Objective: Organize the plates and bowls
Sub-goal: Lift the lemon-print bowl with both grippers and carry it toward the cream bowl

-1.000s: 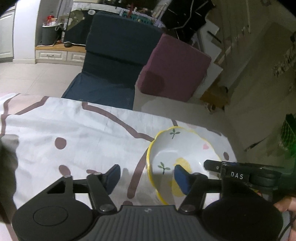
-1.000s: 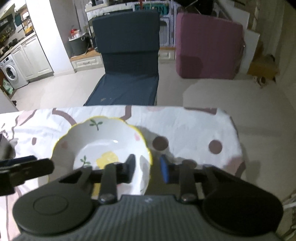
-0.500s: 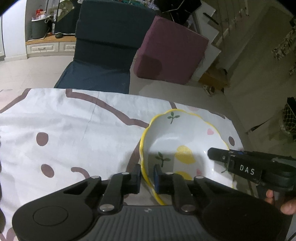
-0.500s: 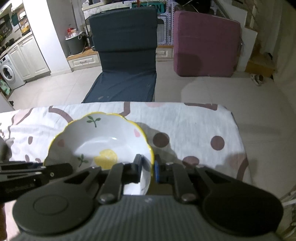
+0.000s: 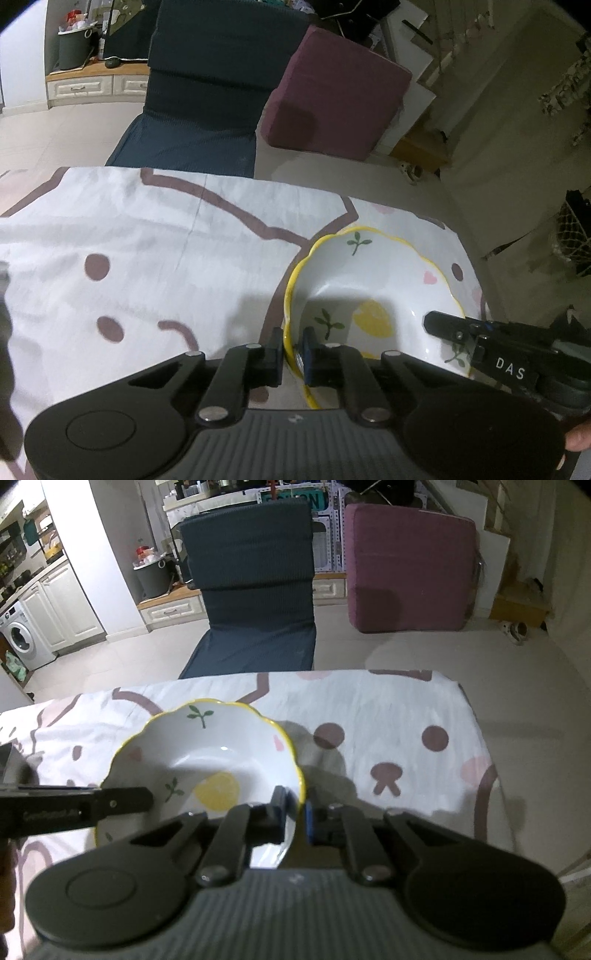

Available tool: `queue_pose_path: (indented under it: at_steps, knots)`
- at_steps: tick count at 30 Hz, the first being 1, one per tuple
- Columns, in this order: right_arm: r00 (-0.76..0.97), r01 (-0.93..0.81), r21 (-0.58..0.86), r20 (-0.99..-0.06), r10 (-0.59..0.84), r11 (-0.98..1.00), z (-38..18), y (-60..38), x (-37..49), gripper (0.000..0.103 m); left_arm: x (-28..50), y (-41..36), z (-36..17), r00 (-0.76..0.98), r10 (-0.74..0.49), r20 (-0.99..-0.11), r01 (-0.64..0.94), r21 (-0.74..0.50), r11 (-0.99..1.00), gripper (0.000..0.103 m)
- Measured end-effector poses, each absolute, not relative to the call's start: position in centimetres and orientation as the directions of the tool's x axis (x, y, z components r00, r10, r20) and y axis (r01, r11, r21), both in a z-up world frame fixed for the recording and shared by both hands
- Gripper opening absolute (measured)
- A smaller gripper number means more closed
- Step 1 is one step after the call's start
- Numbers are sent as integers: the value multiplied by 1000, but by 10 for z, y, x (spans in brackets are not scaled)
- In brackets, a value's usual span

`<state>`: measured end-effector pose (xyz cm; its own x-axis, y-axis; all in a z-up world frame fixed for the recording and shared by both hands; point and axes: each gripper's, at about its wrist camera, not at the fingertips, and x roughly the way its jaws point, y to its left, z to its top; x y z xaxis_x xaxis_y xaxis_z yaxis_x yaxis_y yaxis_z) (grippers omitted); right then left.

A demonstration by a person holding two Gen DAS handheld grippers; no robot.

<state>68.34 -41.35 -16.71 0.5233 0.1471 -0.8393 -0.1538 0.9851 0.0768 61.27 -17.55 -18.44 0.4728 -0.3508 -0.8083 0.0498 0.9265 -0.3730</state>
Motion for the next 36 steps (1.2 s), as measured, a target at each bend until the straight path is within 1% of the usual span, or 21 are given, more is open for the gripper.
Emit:
queue_pose_path:
  at_steps: [6,13,24,31,36]
  knots:
    - [547,-155,97,-820,167,983,-146,-410,662,11,594,-169,-151,506,-345,-791,80,-355,931,10]
    - [607,-146,116,-774,181,982,-97,-403,624,10,554,-160,-99,559,-344,-755,116,-340,933,10]
    - [663,-178,127,-718,215,976,-28,-374,533,10,456,-119,-34,614,-331,-716,116,-334,936,10]
    - [674,-227,130,-694,252,965,0,-341,467,9,388,-82,-12,640,-318,-700,100,-334,937,10]
    - [670,-258,147,-685,286,955,7,-320,424,9,344,-55,-7,650,-306,-695,78,-339,938,10]
